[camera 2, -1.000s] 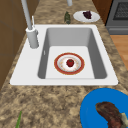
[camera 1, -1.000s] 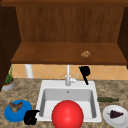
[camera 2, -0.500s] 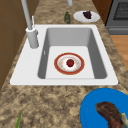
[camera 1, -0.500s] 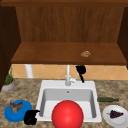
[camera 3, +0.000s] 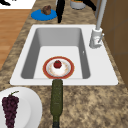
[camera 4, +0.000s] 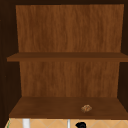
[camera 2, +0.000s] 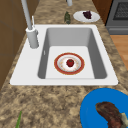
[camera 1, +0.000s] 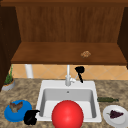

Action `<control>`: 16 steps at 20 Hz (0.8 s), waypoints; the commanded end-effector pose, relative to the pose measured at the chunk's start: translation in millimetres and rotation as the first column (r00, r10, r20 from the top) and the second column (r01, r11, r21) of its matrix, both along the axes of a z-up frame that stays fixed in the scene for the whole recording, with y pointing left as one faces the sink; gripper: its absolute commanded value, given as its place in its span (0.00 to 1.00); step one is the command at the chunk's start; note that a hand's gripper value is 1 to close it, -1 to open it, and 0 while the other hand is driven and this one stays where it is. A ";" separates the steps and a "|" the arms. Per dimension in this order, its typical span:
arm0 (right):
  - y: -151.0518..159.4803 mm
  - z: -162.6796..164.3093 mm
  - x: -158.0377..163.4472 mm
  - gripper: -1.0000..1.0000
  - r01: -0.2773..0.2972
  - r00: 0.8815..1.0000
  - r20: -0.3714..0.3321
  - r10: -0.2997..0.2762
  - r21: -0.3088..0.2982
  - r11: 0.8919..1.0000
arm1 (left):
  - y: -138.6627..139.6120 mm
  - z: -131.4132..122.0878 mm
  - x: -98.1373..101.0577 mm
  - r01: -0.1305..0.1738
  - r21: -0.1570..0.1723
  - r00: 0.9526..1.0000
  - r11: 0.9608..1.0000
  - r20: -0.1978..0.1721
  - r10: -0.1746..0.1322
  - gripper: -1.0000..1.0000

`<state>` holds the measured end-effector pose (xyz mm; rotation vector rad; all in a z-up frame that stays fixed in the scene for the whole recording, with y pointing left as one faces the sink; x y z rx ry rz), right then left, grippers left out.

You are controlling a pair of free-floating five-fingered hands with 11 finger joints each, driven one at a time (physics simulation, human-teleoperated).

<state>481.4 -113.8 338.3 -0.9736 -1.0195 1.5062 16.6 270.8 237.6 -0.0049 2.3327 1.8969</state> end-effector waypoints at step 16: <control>12.2 -115.2 134.4 0.00 -0.007 0.974 -0.228 0.011 0.015 1.000 | 0.0 0.0 0.0 0.000 0.000 1.000 1.000 0.000 0.000 0.50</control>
